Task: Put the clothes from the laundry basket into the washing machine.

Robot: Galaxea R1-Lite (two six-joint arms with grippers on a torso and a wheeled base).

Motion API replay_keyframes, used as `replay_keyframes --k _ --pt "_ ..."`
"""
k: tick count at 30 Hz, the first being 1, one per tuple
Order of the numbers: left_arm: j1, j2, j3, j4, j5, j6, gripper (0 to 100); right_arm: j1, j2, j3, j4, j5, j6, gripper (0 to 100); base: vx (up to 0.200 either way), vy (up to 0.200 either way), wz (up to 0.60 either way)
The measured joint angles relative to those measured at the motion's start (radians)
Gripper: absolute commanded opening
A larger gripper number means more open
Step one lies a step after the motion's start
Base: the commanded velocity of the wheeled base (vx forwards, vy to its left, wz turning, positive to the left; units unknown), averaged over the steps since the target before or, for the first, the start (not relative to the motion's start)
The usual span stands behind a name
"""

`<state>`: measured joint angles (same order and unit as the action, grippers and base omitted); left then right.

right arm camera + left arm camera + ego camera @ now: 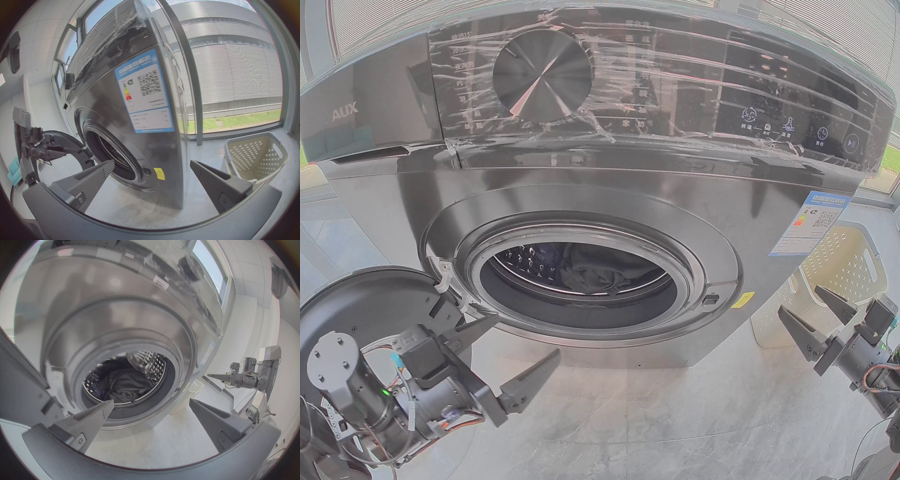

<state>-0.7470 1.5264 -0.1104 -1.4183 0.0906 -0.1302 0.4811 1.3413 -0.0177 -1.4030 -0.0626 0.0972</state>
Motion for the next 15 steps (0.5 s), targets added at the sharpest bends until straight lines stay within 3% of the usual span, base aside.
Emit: replay_keyframes --k 7,15 --pt "0.062 -0.179 0.059 0.074 0.005 0.041 100 -0.017 -0.164 0.000 0.259 -0.066 -0.011 100 -0.200 0.000 0.00" --pt "0.131 -0.349 0.091 0.181 0.000 0.064 100 -0.032 -0.375 0.000 0.531 -0.087 0.007 100 -0.200 0.000 0.00"
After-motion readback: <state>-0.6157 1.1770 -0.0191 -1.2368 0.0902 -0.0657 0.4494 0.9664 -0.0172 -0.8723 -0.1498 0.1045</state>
